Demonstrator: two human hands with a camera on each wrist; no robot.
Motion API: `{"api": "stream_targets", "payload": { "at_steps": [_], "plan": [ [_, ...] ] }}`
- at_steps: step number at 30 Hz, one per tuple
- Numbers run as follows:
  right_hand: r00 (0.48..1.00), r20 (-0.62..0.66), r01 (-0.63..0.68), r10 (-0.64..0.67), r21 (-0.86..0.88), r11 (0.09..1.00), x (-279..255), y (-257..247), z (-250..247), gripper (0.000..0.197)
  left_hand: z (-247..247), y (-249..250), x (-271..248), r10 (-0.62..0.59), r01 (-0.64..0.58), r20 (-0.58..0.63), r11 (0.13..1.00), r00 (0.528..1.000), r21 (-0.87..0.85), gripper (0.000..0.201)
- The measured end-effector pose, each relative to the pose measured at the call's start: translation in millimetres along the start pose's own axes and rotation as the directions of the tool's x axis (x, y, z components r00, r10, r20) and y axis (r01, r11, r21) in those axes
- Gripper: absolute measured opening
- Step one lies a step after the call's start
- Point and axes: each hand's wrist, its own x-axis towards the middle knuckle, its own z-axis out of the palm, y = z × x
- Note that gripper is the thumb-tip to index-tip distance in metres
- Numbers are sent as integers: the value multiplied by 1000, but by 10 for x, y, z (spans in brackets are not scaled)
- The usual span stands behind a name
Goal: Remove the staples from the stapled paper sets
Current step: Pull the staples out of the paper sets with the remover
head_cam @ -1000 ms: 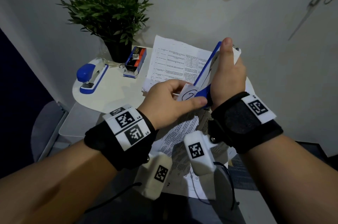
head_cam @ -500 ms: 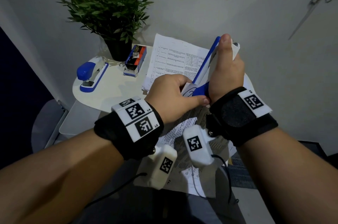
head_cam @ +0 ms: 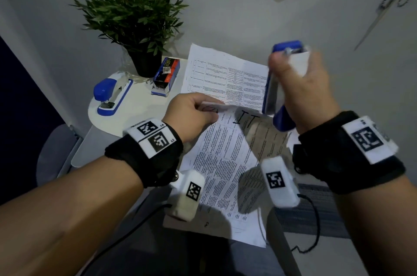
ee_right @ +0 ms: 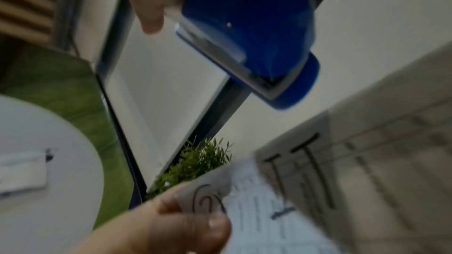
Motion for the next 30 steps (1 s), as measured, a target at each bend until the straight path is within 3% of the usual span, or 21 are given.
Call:
{"api": "stream_targets", "payload": {
  "at_steps": [2,5,8,10,12,14,16,18,20,25,27,30],
  "plan": [
    [975,224,67,-13,-236,969,-116,2,-11,44,13,-35,38,-19,15,-32,994,999,-106,33],
    [881,472,221,37,-480,849,-349,26,39,61,46,-148,85,1,-10,-64,991,998,-137,49],
    [798,596,343,86,-567,749,-566,89,103,60,14,-288,68,122,-123,-19,991,992,-48,54],
    [747,649,392,145,-605,693,-677,145,136,63,-103,-369,81,227,-235,74,961,971,143,54],
    [707,682,442,187,-633,636,-763,201,174,71,-254,-413,116,265,-366,278,831,923,420,45],
    [681,704,487,199,-639,596,-813,258,211,76,-356,-451,140,270,-515,454,617,849,595,35],
    [655,725,528,214,-641,557,-858,288,243,84,-370,-489,122,339,-617,517,489,786,616,23],
    [634,739,541,228,-635,552,-904,291,265,85,-346,-531,94,412,-681,542,440,732,585,14],
    [620,743,549,253,-641,537,-932,292,284,83,-331,-580,84,440,-691,533,443,723,572,14],
    [608,739,556,291,-658,507,-930,319,323,84,-357,-633,36,439,-653,484,497,757,572,18],
    [612,740,556,281,-654,513,-924,327,313,84,-358,-629,23,434,-623,446,553,782,554,21],
    [616,745,568,256,-645,512,-905,376,295,88,-358,-618,2,372,-496,330,699,867,515,30]
  ]
}}
